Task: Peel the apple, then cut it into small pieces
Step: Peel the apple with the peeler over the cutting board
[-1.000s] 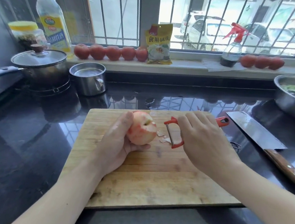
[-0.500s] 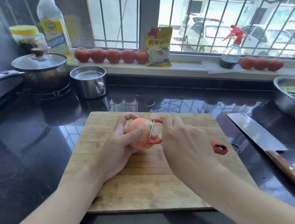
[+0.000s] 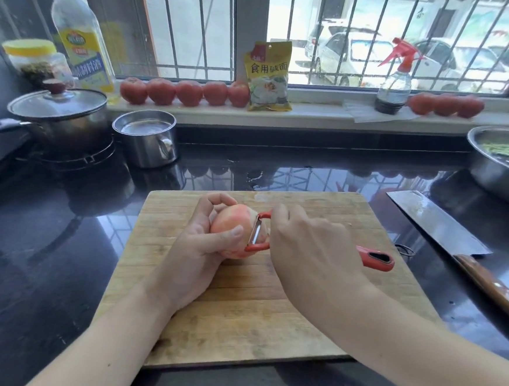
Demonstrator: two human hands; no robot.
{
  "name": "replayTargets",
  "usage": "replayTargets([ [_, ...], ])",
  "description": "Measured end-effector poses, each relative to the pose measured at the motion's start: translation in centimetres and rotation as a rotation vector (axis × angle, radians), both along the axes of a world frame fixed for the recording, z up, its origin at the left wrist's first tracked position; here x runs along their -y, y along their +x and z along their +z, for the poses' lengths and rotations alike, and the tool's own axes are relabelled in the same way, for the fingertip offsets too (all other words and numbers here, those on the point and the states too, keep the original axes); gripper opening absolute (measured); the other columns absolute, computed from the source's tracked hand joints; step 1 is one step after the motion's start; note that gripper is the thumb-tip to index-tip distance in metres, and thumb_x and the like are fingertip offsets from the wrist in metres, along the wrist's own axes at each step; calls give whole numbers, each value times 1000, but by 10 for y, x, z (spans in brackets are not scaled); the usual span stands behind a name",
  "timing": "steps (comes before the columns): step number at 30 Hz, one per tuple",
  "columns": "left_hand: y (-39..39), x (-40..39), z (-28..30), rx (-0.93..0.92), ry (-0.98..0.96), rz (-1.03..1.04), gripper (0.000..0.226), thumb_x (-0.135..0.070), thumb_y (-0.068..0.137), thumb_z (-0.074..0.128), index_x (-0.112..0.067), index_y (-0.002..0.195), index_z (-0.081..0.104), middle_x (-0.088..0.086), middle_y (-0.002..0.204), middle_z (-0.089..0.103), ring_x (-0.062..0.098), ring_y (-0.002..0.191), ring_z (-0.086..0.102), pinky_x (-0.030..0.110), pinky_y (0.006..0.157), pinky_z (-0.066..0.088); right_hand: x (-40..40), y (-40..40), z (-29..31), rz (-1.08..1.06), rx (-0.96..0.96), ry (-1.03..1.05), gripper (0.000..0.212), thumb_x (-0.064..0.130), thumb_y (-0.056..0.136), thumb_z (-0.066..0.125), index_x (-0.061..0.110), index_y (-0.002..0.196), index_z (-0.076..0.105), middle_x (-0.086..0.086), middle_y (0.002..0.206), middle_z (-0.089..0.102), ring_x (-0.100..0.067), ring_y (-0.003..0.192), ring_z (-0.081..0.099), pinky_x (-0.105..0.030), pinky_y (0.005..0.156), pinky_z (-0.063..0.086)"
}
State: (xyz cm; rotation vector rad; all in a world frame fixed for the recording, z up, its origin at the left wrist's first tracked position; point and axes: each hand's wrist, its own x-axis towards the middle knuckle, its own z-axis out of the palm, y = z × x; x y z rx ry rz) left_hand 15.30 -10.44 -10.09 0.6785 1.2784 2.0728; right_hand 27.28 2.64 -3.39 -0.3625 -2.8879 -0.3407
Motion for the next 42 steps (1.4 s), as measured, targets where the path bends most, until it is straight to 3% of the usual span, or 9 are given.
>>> replayTargets([
  [5,1,0,0,-36,-23,15,52,-11,73,81,-24,118,56,12,121,60,34,106,59,71,100,38,-2,-1,3,49,36,-22,24,6,87,53,16,93,33,-1,84,42,-27,75,66,-30,53,34],
  [9,6,-1,5,-39,-12,0,53,-5,76,79,-23,119,54,8,118,63,33,103,64,49,90,57,-8,1,17,61,15,-12,27,5,87,51,17,95,28,1,89,41,-27,85,66,-32,59,35],
  [13,7,-1,7,-3,31,-3,48,-9,78,76,-22,118,53,13,121,61,30,102,65,37,82,58,-4,0,25,65,20,-13,27,4,87,51,16,95,29,0,88,40,-27,85,64,-33,58,34],
  [23,1,-2,1,10,32,44,44,-7,82,72,-21,119,52,13,121,60,27,100,67,49,87,56,1,-13,-7,-7,-161,110,28,-3,77,23,18,73,42,-3,60,39,-23,41,53,-26,45,22],
  [27,0,-2,0,21,31,49,45,-11,83,73,-22,120,51,18,127,57,31,105,63,59,97,46,-3,-17,-23,22,-204,146,25,3,82,27,16,72,47,-4,59,46,-22,42,51,-28,46,24],
  [34,1,0,3,90,88,13,40,-19,86,69,-21,120,49,12,120,65,29,111,65,45,90,57,-27,-20,-48,1,-252,237,31,9,96,39,15,68,51,-3,57,46,-20,40,46,-27,47,20],
  [36,1,1,3,82,80,-9,36,-24,88,67,-20,120,50,10,121,66,28,112,65,55,96,52,-41,-22,-54,0,-277,240,48,9,104,22,13,67,52,-4,57,47,-20,40,47,-26,46,21],
  [40,1,2,6,115,57,-17,37,-33,94,61,-16,126,53,13,128,64,32,113,68,57,91,58,-57,-11,-51,-52,-46,245,27,3,90,32,11,93,57,-7,79,54,-26,62,55,-33,52,33],
  [42,1,1,7,146,55,-25,45,-40,93,62,-15,130,56,18,134,62,35,115,68,54,87,59,-64,0,-44,-52,-7,266,49,3,82,22,9,121,50,-8,102,54,-27,86,55,-37,67,36],
])
